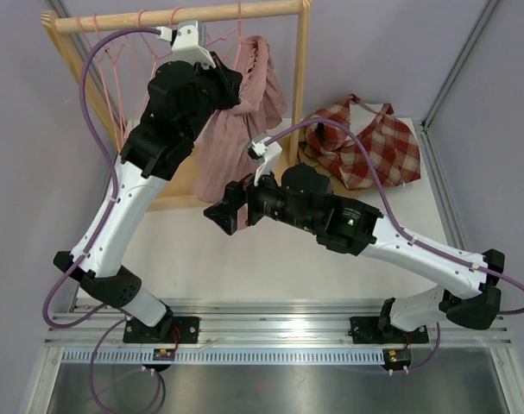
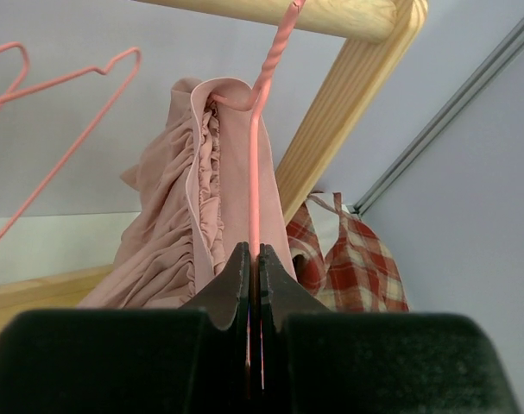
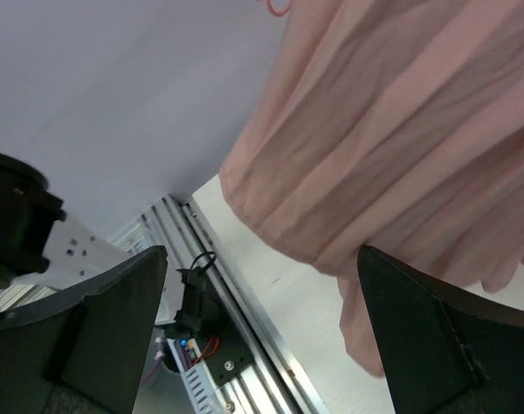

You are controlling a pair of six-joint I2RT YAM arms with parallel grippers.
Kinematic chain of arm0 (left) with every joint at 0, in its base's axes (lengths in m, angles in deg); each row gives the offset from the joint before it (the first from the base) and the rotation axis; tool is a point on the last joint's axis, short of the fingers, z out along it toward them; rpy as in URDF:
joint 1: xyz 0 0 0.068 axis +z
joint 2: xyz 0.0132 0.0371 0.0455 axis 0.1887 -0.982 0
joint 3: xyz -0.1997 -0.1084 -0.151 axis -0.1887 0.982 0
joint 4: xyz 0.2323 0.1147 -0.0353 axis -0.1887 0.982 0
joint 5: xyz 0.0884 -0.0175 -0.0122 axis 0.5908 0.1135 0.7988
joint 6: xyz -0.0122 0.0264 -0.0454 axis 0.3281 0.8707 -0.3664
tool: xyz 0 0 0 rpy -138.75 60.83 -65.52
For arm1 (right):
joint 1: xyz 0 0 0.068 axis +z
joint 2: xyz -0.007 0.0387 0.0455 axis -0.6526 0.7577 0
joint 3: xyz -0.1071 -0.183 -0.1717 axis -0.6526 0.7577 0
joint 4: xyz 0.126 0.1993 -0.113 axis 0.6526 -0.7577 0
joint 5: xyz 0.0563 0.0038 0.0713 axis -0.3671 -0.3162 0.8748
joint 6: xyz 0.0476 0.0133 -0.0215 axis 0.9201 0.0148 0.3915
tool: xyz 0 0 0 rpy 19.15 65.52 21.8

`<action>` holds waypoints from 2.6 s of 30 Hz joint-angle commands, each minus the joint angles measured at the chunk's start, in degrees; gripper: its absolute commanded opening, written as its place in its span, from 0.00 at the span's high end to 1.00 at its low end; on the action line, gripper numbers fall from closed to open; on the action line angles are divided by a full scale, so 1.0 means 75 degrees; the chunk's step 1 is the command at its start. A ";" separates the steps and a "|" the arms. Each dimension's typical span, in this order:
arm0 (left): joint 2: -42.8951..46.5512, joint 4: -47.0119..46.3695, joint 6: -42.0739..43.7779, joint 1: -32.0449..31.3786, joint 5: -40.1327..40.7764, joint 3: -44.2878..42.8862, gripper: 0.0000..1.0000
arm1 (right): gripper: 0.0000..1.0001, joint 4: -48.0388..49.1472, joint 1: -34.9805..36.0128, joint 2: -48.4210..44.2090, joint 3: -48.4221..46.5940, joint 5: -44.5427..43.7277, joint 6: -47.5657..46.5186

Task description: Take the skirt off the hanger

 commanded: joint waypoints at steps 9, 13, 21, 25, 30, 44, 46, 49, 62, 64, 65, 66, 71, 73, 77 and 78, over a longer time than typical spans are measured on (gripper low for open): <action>0.1010 -0.1147 -0.0362 -0.0295 -0.0568 0.0763 1.00 | 0.03 0.1247 0.0320 0.0492 -0.0381 -0.4098 -0.1406; 0.1315 -0.1532 -0.0468 -0.0331 -0.0639 0.1302 1.00 | 0.57 0.1365 0.0472 0.0855 -0.0510 -0.4744 -0.1642; 0.1374 -0.1838 -0.0387 -0.0342 -0.0440 0.1573 1.00 | 1.00 0.1446 0.0964 0.1138 0.0062 -0.4744 -0.1080; 0.1152 -0.1757 0.0269 -0.0342 0.0028 0.1106 1.00 | 1.00 0.1388 0.1923 0.0927 0.0952 -0.5083 -0.0484; 0.0753 -0.1628 0.1266 -0.0144 0.0814 0.0566 1.00 | 1.00 0.0592 0.3049 0.0914 0.1785 -0.5364 0.0793; 0.0799 -0.2996 0.1700 0.0876 0.1968 0.0786 1.00 | 1.00 -0.0978 0.4854 0.1019 0.2479 -0.6044 0.2586; 0.1208 -0.4119 0.1712 0.0888 0.2627 0.1757 1.00 | 1.00 -0.1364 0.5275 0.1300 0.2198 -0.6301 0.2670; 0.1630 -0.5586 0.1770 0.0923 0.3765 0.2858 1.00 | 1.00 -0.1728 0.5640 0.1617 0.1776 -0.6397 0.2823; 0.1969 -0.1633 0.0961 0.0713 0.0687 0.1584 1.00 | 1.00 -0.2494 0.5092 0.0450 0.1936 -0.7640 0.2662; 0.2123 -0.0917 0.1136 0.0467 0.0301 0.1515 1.00 | 1.00 -0.1966 0.4494 0.0026 0.2404 -0.7452 0.2111; 0.2217 -0.0054 0.1172 0.0397 0.0310 0.1468 1.00 | 1.00 -0.1906 0.4341 -0.0150 0.2500 -0.7428 0.1945; 0.2392 0.0360 0.1196 0.0350 0.0368 0.1572 1.00 | 1.00 -0.1905 0.4166 -0.0442 0.2582 -0.7672 0.1816; 0.3236 0.2098 0.0693 0.0361 0.1612 0.3174 1.00 | 1.00 -0.4188 0.3381 -0.1262 0.2478 -0.8808 0.2974; 0.3774 0.2053 0.0447 0.0349 0.0902 0.4299 1.00 | 1.00 -0.5124 0.2669 -0.1591 0.2268 -0.9067 0.3428; 0.4595 0.1725 -0.0057 0.0303 -0.0168 0.5731 1.00 | 1.00 -0.4745 0.1425 -0.2877 0.1869 -0.9665 0.2114; 0.4736 0.1666 -0.0197 0.0256 -0.0367 0.5977 1.00 | 1.00 -0.3152 0.1155 -0.3091 0.2019 -0.9597 0.1319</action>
